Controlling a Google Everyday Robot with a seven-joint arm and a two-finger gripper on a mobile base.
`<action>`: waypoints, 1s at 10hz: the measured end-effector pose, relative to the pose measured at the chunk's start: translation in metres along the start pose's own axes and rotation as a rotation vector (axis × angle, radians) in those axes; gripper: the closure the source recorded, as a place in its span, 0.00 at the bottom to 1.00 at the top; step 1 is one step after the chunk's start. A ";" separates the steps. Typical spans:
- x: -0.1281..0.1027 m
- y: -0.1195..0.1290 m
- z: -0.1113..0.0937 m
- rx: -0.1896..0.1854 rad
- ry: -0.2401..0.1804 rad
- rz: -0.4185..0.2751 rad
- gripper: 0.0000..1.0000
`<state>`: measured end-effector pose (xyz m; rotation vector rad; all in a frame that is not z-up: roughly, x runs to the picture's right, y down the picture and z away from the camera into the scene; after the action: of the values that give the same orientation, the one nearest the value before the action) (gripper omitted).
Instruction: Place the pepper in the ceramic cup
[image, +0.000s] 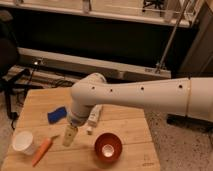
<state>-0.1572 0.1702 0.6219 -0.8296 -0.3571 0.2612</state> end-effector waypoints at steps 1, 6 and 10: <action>0.000 0.000 0.000 0.001 0.001 -0.001 0.20; -0.026 -0.024 0.016 0.094 0.125 -0.258 0.20; -0.079 -0.024 0.053 0.111 0.102 -0.465 0.20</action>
<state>-0.2488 0.1616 0.6571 -0.6272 -0.4249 -0.1925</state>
